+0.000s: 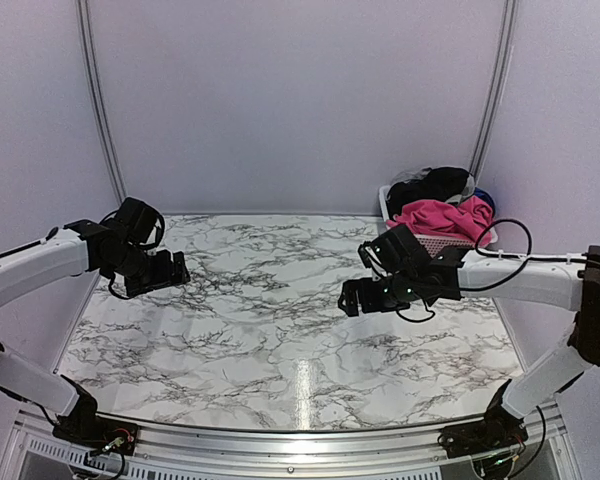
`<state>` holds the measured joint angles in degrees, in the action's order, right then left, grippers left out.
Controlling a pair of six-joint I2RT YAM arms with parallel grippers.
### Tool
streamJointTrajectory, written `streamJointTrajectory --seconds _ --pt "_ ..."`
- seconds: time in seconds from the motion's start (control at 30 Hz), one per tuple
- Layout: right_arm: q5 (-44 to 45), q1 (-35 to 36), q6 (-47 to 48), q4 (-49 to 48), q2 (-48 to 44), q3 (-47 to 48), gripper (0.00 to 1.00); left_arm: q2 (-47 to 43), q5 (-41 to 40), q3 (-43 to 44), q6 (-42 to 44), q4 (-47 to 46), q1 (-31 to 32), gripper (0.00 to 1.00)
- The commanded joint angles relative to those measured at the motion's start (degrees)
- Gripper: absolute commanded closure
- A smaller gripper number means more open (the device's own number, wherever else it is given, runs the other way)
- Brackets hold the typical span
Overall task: Fold and stack the mixed laundry pile
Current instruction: Pick up the crumpled T-shirt from the bin.
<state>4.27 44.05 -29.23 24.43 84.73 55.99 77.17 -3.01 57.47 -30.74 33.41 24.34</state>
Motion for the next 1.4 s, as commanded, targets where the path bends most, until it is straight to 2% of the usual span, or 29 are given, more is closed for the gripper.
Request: streamJointTrajectory --seconds 0.0,0.13,0.2,0.37,0.47,0.57,0.73,0.8,1.03,1.2,1.27,1.33,1.37 --pt "1.9 -3.5 5.5 0.8 -3.5 6.2 0.01 -1.7 -0.9 1.8 -1.6 -3.2 0.0 0.01" --pt "-10.7 -16.2 9.9 -2.3 -5.9 9.3 0.02 -0.2 0.5 4.4 1.0 -3.4 -0.1 0.01" --pt "-14.3 -23.3 12.6 -1.5 -5.3 13.6 0.01 0.5 1.2 5.9 1.0 -3.3 -0.4 0.01" --pt "-17.5 -40.6 17.3 2.4 2.3 30.6 0.01 1.9 1.6 8.9 1.6 -3.6 -1.1 0.01" --pt "-18.6 -47.6 18.0 4.4 9.0 41.7 0.01 2.4 1.9 10.0 1.6 -3.5 -1.5 0.01" --pt "-17.2 -50.7 19.1 9.9 18.3 55.4 0.02 2.6 1.8 10.4 1.5 -3.6 -1.6 0.01" --pt "-14.3 -51.8 21.8 19.9 32.0 74.5 0.01 2.6 1.2 10.2 1.5 -3.6 -2.1 0.01" --pt "-15.3 -51.8 22.2 20.4 34.8 77.0 0.02 2.6 0.9 10.0 1.4 -3.6 -2.3 0.01" --pt "-16.6 -51.7 21.6 18.2 38.8 75.9 0.05 3.2 0.6 10.1 0.8 -3.6 -2.6 0.01" --pt "-17.7 -51.5 21.2 16.3 41.3 75.9 0.19 3.7 0.6 10.4 0.9 -3.6 -2.8 0.01" --pt "-17.9 -51.5 20.7 15.8 42.4 76.9 0.29 3.9 0.8 10.5 1.0 -3.6 -2.9 0.01" --pt "-17.7 -51.5 20.4 15.7 43.2 77.9 0.51 4.0 0.9 10.5 1.0 -3.5 -3.1 0.01" --pt "-17.5 -51.5 20.3 15.7 43.4 78.6 0.66 4.0 1.0 10.6 1.1 -3.5 -3.1 0.01"
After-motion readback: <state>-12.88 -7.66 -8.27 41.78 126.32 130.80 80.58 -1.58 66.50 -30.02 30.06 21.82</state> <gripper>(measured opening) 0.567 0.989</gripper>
